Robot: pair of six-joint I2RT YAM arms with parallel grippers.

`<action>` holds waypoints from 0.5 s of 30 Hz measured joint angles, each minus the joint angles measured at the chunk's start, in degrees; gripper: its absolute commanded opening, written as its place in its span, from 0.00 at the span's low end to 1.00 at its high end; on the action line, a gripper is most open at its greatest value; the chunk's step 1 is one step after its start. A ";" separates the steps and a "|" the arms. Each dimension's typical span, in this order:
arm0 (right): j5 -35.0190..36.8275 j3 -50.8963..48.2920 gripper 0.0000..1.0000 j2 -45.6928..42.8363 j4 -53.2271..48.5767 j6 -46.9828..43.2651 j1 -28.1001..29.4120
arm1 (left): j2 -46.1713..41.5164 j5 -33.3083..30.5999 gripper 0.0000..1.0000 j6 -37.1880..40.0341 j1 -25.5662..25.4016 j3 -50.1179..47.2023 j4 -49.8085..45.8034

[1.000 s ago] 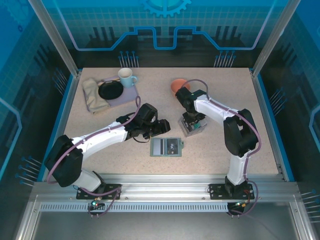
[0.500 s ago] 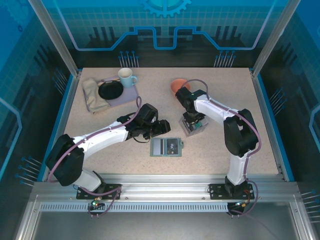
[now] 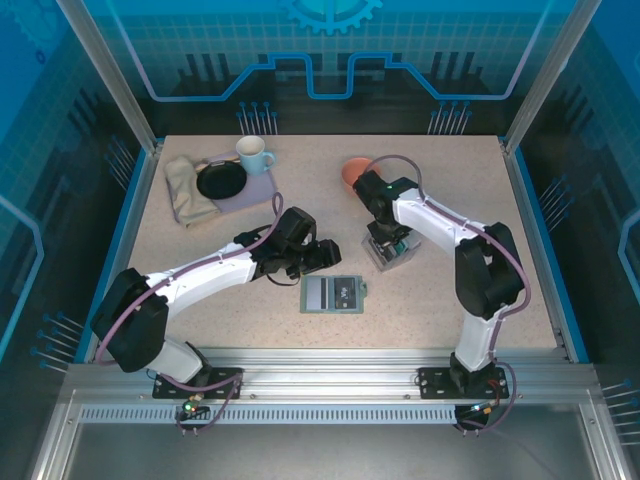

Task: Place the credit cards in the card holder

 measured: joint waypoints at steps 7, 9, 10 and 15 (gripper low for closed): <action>-3.08 0.00 0.04 -3.58 -1.07 0.55 -0.11 | 0.00 0.02 0.77 -0.02 0.00 0.00 0.00; -4.72 0.00 0.04 -5.14 -1.27 1.09 -0.22 | 0.00 0.07 0.78 -0.02 0.00 0.00 0.02; -5.66 0.00 0.04 -6.23 -1.40 1.40 -0.37 | 0.00 0.22 0.78 -0.02 0.02 0.00 0.07; -14.69 -0.63 0.04 -14.36 -0.46 4.24 -2.43 | -1.11 3.58 0.79 -0.74 1.31 -2.10 3.43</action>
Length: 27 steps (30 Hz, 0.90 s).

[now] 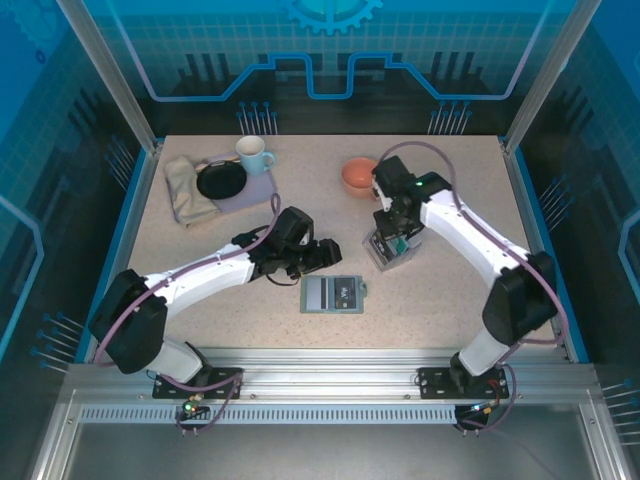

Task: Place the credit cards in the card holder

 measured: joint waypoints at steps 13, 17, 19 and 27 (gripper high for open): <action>-40.09 -16.70 0.04 -14.69 20.06 19.76 -5.95 | -2.16 18.25 0.78 -11.43 7.41 -6.40 26.27; -46.05 -18.34 0.04 -14.67 24.87 23.50 -5.95 | -1.55 21.94 0.63 -13.25 7.41 -6.38 32.09; -47.93 -18.78 0.04 -14.64 26.86 24.72 -5.95 | -1.33 22.82 0.57 -13.60 7.41 -6.38 33.11; -52.61 -20.26 0.09 -12.79 31.47 27.39 -6.08 | -1.29 24.59 0.36 -13.29 7.41 -6.38 34.91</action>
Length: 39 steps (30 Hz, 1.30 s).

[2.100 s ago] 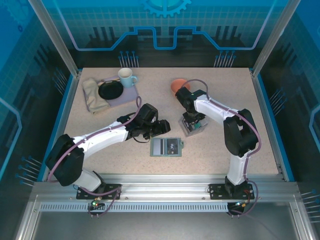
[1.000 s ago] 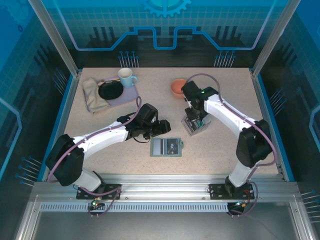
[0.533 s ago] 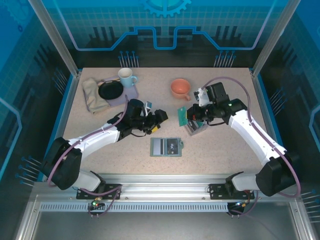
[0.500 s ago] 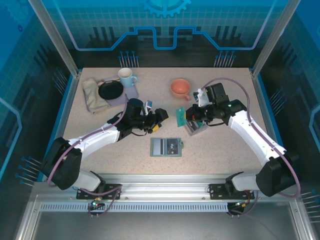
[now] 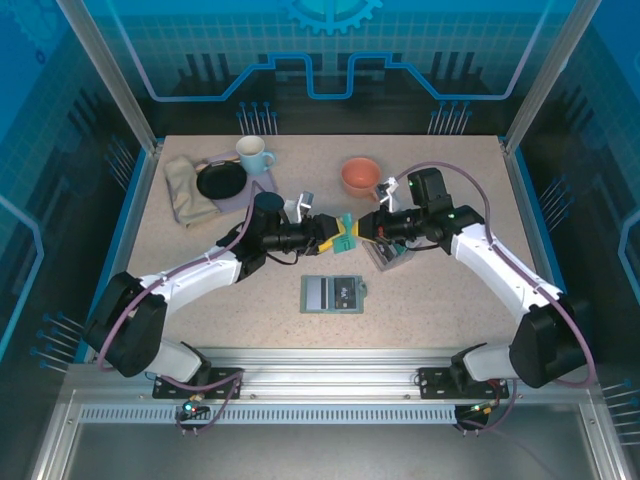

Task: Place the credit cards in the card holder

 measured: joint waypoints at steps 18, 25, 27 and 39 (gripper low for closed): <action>-9.79 -2.10 0.03 1.57 7.17 2.38 -2.45 | -2.25 1.81 0.30 2.91 0.13 0.15 -1.11; -0.72 -3.43 0.02 -0.26 0.83 -1.73 -2.34 | -4.28 -3.30 0.59 7.67 0.46 0.48 -15.69; 5.49 -4.59 0.02 -1.90 -2.25 -2.62 -1.18 | -5.25 -6.43 0.64 8.61 0.61 0.48 -21.18; 37.40 -7.30 0.02 1.75 -11.98 0.52 22.71 | -5.55 -18.84 0.67 14.97 0.63 -1.20 -42.32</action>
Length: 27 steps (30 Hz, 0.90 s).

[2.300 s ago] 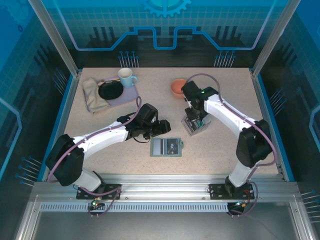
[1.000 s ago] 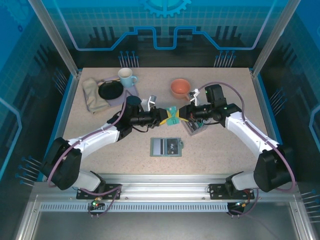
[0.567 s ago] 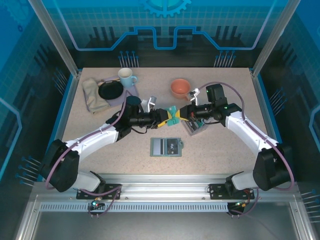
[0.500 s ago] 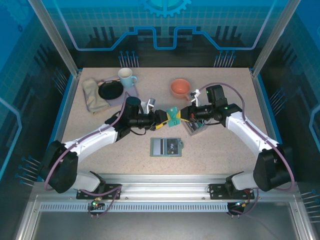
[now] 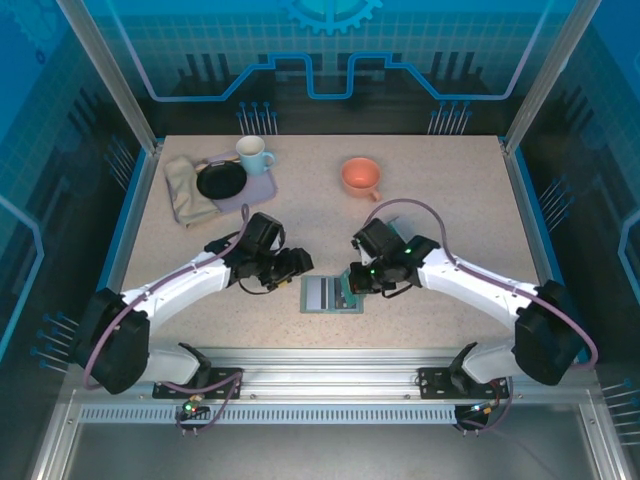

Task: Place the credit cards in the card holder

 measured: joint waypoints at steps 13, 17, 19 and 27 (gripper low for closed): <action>6.16 -3.37 0.02 2.56 0.87 3.30 0.33 | 7.93 -1.92 0.62 2.10 -4.24 0.11 -1.55; 6.21 -3.39 0.02 3.32 1.31 3.76 0.33 | 10.21 -1.92 0.60 2.12 -4.52 0.48 -1.57; 6.23 -3.39 0.02 3.37 1.33 3.96 0.22 | 11.02 -1.92 0.58 2.14 -4.63 0.61 -1.62; 7.17 -3.39 0.02 2.84 1.36 4.59 -0.17 | 12.63 -1.92 0.49 2.16 -5.57 1.51 -1.38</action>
